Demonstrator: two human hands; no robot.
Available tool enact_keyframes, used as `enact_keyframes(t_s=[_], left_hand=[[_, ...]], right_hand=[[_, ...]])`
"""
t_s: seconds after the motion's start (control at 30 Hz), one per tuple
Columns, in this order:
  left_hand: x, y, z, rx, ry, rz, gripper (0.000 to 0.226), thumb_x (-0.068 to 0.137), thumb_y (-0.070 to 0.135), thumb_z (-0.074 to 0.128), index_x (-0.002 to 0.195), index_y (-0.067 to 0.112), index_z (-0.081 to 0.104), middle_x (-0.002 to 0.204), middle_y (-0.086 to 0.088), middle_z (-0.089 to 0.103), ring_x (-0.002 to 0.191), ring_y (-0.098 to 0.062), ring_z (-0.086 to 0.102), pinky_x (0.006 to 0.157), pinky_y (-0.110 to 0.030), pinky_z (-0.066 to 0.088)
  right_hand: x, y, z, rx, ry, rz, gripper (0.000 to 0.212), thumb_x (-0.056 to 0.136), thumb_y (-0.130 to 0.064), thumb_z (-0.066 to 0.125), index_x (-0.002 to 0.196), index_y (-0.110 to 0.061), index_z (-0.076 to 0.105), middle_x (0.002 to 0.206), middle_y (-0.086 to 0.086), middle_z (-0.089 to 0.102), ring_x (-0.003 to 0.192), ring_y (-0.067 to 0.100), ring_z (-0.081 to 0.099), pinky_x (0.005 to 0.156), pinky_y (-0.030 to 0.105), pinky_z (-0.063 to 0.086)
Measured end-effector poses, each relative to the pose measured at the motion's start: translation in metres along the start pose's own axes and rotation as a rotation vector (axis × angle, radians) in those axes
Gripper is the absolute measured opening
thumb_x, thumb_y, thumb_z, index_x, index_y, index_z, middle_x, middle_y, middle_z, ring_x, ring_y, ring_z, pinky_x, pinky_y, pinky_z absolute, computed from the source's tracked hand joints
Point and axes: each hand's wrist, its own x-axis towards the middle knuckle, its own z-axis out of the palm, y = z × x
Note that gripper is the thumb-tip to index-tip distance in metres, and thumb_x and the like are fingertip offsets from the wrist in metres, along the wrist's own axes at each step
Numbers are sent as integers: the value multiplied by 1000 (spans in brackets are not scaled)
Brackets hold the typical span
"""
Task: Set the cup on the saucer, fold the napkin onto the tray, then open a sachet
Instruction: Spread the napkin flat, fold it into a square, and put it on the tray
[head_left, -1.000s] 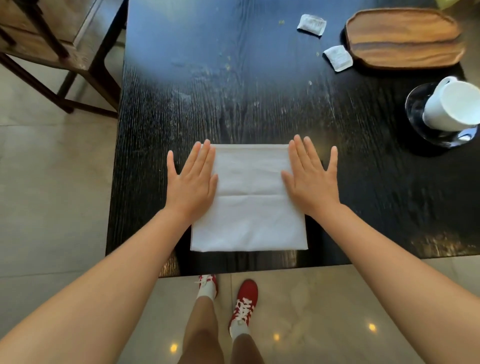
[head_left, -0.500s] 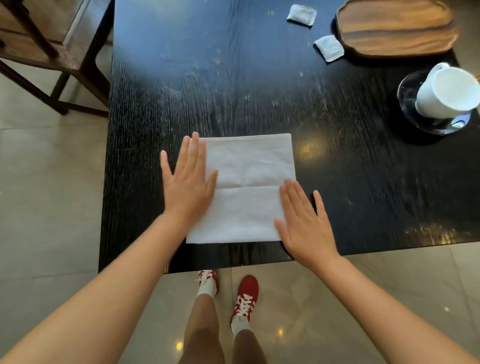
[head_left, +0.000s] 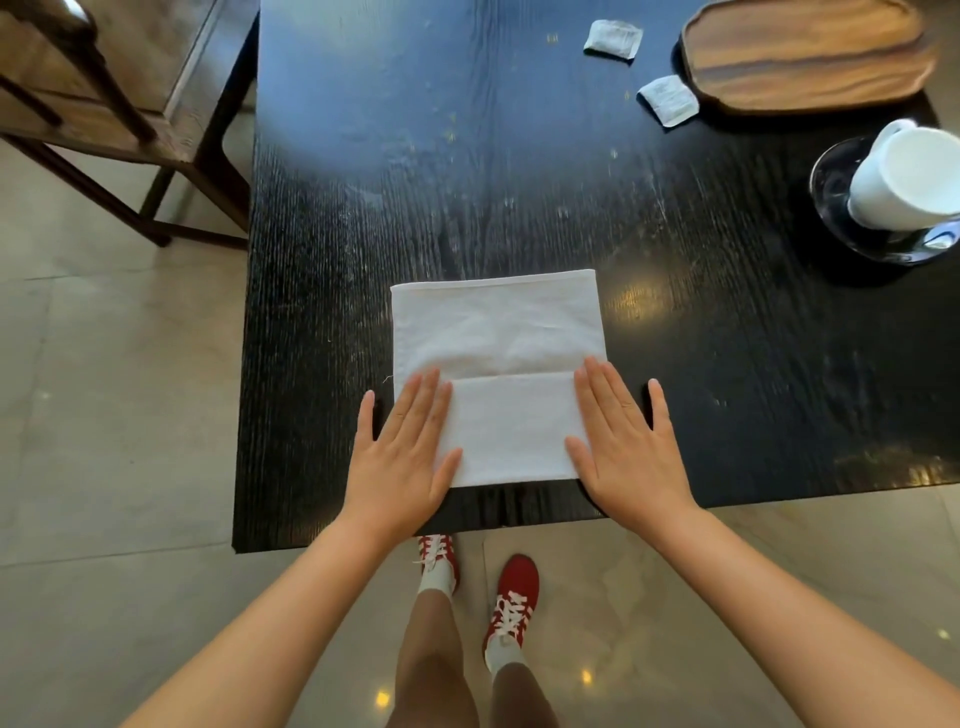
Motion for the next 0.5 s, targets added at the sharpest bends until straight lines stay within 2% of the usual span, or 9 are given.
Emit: enact_keyframes(t_s=[0.2, 0.27, 0.33, 0.43, 0.5], left_hand=[[-12, -2, -5, -54, -52, 47, 79, 87, 62, 22, 149, 15, 8, 157, -8, 3, 145, -18, -2, 113, -52, 0], [-24, -3, -4, -51, -67, 94, 86, 83, 71, 21, 149, 18, 7, 158, -9, 1, 145, -20, -4, 112, -55, 1], [-37, -3, -4, -38, -80, 138, 94, 78, 76, 29, 149, 19, 8, 158, -10, 3, 145, -22, -1, 112, -57, 2], [-51, -10, -2, 6, -111, 213, 99, 73, 72, 44, 149, 19, 10, 157, -10, 8, 145, -23, 3, 111, -57, 8], [-56, -18, -2, 32, -124, 258, 93, 75, 61, 46, 149, 18, 9, 157, -11, 11, 144, -23, 6, 111, -56, 12]], right_hand=[[-7, 2, 0, -5, -46, -37, 64, 93, -47, 20, 147, -15, 8, 156, 5, 6, 143, 13, -2, 112, 51, -5], [-20, 4, 0, 0, -76, -71, 65, 93, -52, 17, 147, -18, 7, 157, 5, 5, 144, 15, -3, 112, 54, -1], [-35, 6, 0, -4, -104, -113, 71, 90, -60, 14, 148, -19, 7, 157, 7, 4, 144, 16, -2, 111, 57, 2], [-55, 10, -1, -8, -129, -184, 89, 82, -71, 28, 149, -17, 7, 157, 9, 4, 144, 19, -1, 110, 59, 5], [-64, 12, 0, -17, -130, -237, 98, 74, -69, 46, 148, -17, 8, 157, 10, 5, 144, 20, 0, 110, 59, 5]])
